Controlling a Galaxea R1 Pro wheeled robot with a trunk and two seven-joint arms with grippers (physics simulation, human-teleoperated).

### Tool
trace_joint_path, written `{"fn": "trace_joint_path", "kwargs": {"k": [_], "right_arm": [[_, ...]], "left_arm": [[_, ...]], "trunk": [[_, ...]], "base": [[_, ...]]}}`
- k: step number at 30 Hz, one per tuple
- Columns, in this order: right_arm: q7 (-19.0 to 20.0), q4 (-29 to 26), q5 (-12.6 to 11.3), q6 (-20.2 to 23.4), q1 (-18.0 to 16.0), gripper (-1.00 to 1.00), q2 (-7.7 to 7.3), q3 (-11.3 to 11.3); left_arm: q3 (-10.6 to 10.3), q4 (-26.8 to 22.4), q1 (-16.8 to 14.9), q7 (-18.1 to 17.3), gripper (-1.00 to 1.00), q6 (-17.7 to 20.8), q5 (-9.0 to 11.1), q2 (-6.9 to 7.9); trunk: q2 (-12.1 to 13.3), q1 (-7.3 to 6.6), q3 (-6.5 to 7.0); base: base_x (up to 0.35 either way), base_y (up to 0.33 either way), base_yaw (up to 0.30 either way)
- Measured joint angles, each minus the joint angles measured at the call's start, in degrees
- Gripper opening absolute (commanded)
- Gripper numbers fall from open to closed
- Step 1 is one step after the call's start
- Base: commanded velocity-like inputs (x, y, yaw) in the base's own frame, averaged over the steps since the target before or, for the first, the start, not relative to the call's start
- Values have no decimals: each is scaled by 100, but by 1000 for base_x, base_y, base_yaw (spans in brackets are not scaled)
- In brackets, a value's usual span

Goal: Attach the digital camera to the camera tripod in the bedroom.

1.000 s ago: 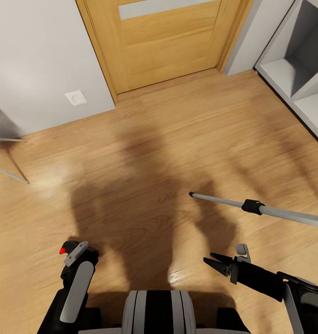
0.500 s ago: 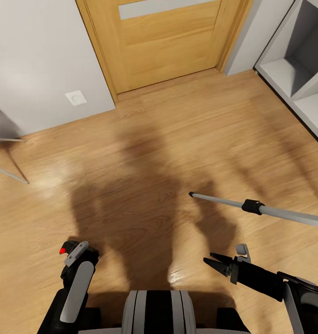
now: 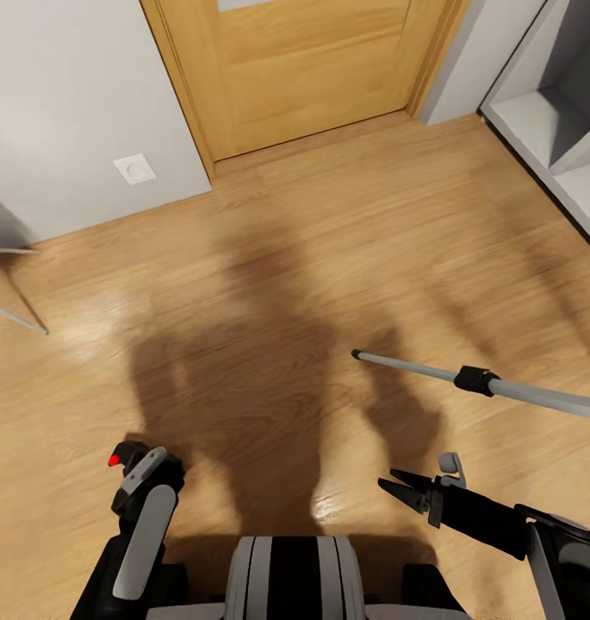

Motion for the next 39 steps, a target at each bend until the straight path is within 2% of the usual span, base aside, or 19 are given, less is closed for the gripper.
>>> {"fn": "trace_joint_path", "kwargs": {"k": [9, 30, 34, 36, 37, 39], "right_arm": [[1, 0, 0, 0, 0, 100, 9, 0], [1, 0, -1, 0, 0, 100, 16, 0], [1, 0, -1, 0, 0, 100, 18, 0], [5, 0, -1, 0, 0, 100, 19, 0], [7, 0, -1, 0, 0, 100, 19, 3], [8, 0, -1, 0, 0, 100, 19, 6]], "left_arm": [[-13, -7, 0, -4, 100, -1, -2, 1], [-9, 3, 0, -81, 100, 16, 14, -9], [-7, 19, 0, -295, 100, 17, 82, -22], [-6, 27, 0, -566, 100, 22, 184, -26], [-2, 35, 0, -824, 100, 25, 312, -27], [0, 39, 0, -989, 100, 26, 413, -26]], "trunk": [[-12, 23, -199], [-12, 23, -200], [-12, 23, -200], [-12, 23, -200], [-12, 23, -200], [-12, 23, -200]], "base": [[0, 0, 0], [0, 0, 0], [0, 0, 0], [0, 0, 0], [0, 0, 0], [0, 0, 0]]}}
